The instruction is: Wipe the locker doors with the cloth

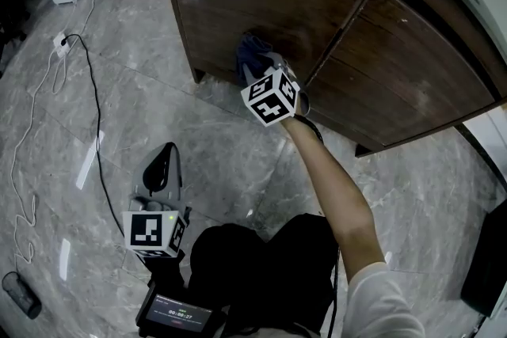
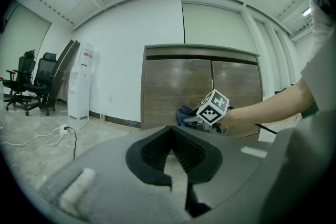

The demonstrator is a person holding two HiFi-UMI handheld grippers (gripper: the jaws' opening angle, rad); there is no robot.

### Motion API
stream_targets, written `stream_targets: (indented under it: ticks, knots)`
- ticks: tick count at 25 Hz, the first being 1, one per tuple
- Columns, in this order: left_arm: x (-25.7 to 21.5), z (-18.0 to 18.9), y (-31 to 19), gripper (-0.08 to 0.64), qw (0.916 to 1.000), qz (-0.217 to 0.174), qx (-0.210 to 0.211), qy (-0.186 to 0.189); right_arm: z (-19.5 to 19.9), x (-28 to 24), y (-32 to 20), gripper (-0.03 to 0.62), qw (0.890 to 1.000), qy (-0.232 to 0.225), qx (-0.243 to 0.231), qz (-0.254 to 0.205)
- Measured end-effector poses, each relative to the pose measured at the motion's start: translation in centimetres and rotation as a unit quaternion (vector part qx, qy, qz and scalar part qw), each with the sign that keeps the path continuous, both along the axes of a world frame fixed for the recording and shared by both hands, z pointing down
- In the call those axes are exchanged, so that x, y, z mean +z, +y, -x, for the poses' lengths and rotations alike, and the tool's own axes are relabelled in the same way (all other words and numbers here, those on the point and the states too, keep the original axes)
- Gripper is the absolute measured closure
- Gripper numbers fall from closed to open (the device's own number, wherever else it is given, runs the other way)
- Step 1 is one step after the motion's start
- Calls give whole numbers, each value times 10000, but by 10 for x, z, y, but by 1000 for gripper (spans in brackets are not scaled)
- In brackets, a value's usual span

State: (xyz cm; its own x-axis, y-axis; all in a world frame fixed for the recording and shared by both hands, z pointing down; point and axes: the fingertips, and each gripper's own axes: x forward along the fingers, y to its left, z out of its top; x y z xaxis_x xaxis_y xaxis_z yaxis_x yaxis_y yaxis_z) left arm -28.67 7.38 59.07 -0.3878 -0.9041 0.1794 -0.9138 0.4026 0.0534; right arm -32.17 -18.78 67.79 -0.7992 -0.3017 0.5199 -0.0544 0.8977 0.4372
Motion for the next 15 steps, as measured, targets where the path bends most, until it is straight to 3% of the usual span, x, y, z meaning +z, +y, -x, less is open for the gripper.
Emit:
stream_targets:
  ticks: [15]
  knots:
    - [-7,3,2,557,9999,-81,-28,-134,22,-121,1,488,9963,-723,-62,-454]
